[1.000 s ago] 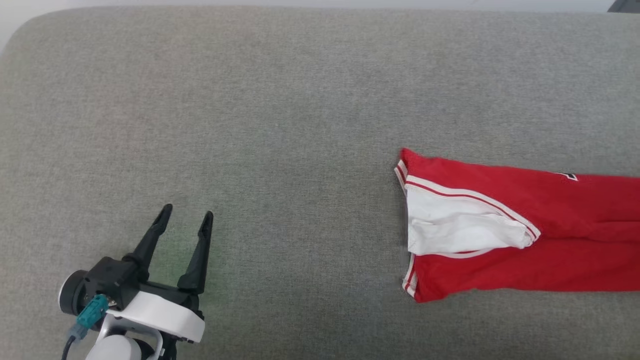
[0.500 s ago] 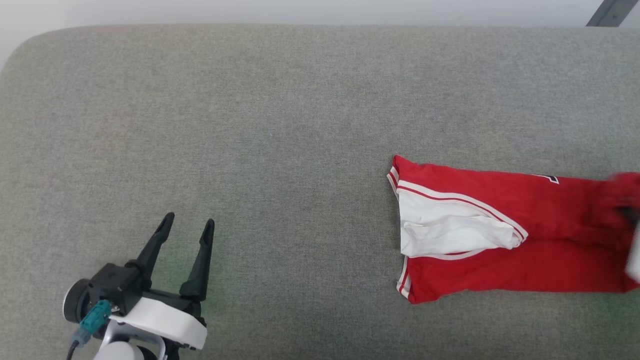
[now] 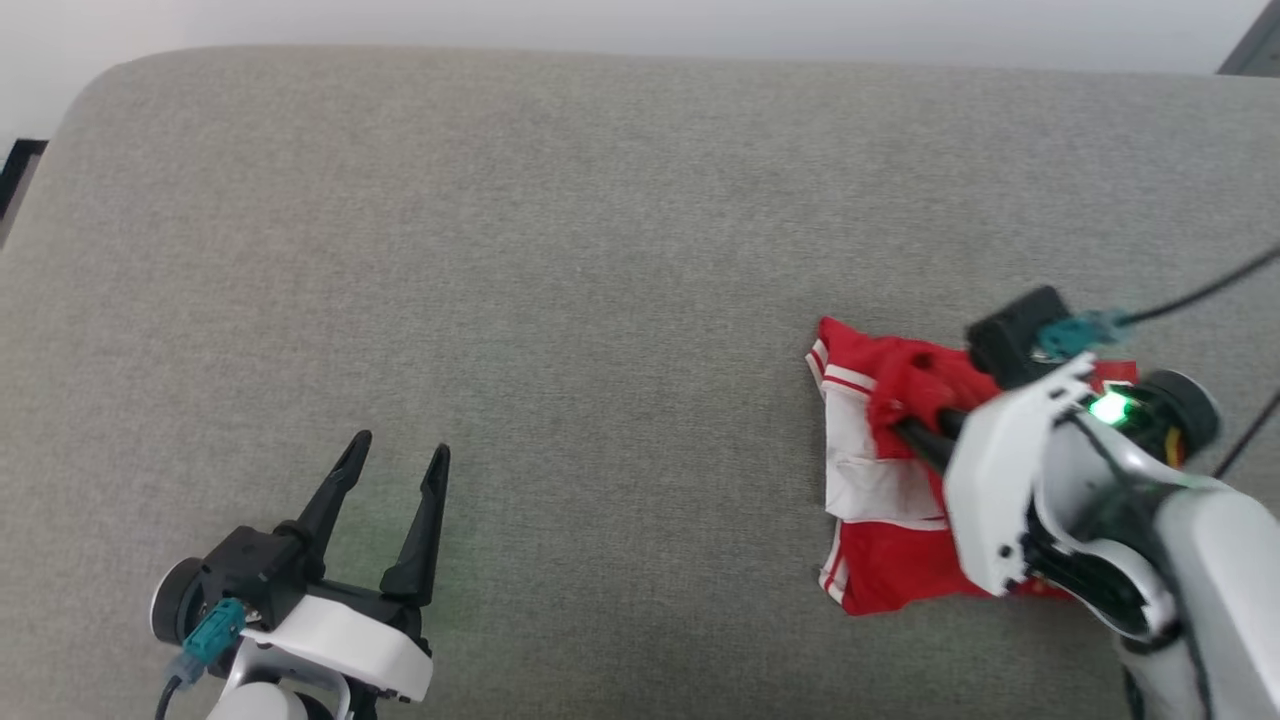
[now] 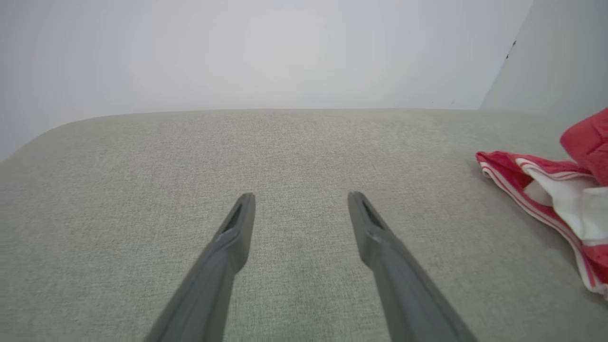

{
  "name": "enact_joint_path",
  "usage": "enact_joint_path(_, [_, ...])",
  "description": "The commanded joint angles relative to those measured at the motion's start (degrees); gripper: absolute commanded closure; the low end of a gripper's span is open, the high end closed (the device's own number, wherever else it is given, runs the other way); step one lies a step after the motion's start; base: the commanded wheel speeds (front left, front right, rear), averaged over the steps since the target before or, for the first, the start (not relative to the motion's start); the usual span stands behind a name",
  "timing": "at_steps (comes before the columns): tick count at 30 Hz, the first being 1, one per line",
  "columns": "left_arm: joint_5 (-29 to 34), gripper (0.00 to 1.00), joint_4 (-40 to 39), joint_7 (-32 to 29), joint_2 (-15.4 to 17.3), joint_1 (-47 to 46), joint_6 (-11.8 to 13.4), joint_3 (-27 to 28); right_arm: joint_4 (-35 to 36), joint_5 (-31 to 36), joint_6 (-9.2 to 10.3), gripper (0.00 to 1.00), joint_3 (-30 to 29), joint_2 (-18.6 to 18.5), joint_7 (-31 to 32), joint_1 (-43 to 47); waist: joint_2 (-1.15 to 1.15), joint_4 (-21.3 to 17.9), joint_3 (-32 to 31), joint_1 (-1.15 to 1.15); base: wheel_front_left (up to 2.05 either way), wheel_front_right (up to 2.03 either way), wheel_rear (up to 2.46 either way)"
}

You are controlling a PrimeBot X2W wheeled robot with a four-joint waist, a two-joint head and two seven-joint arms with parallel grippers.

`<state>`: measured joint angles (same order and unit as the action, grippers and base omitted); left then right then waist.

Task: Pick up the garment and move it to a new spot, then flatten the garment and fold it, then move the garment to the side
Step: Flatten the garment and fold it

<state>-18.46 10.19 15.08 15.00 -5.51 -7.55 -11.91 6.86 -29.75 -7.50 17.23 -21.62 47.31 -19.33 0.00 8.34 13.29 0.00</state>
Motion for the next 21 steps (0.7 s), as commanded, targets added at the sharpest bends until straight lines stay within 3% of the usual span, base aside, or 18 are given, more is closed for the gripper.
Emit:
enact_joint_path(1, [-0.74,0.0,0.02,0.1,-0.03,-0.79,0.15,-0.26,-1.6,-0.24,0.03,1.0,1.95,0.61,-0.8,-2.0,0.0,0.69,0.36,0.0,0.0,0.0,0.0])
enact_joint_path(12, [-1.34,0.0,1.32,0.1,-0.66,-2.44,0.15,-1.09,-12.76,-0.36,0.03,1.0,5.37,1.03,-6.16,-6.21,0.0,1.98,1.22,0.0,0.0,0.0,0.0])
enact_joint_path(13, [-1.39,0.0,1.44,0.1,-0.7,-2.42,0.15,-0.98,-13.57,-0.55,0.03,0.85,5.41,1.26,-6.95,-6.29,0.0,1.87,1.09,0.0,0.0,0.0,0.0])
enact_joint_path(14, [-1.44,0.0,1.54,0.1,-0.74,-2.35,0.15,-0.82,-14.1,-0.61,0.03,0.54,5.5,1.39,-7.87,-6.41,0.0,1.73,0.94,0.0,0.0,0.0,0.0])
enact_joint_path(15, [-1.51,0.0,1.62,0.1,-0.7,-2.19,0.15,-0.56,-14.54,-0.78,0.03,0.07,5.62,1.52,-8.63,-6.55,0.0,1.46,0.69,0.0,0.0,0.0,0.0])
enact_joint_path(16, [-1.59,0.0,1.67,0.1,-0.65,-1.95,0.15,-0.4,-14.79,-0.98,0.03,0.0,5.61,1.54,-9.38,-6.7,0.0,1.2,0.43,0.0,0.0,0.0,0.0])
enact_joint_path(21, [-1.69,0.0,1.68,0.1,-0.36,-0.79,0.15,0.52,-13.21,-2.76,0.03,0.0,3.77,1.66,-13.6,-6.92,0.0,-0.67,-0.98,0.0,0.0,0.0,0.0])
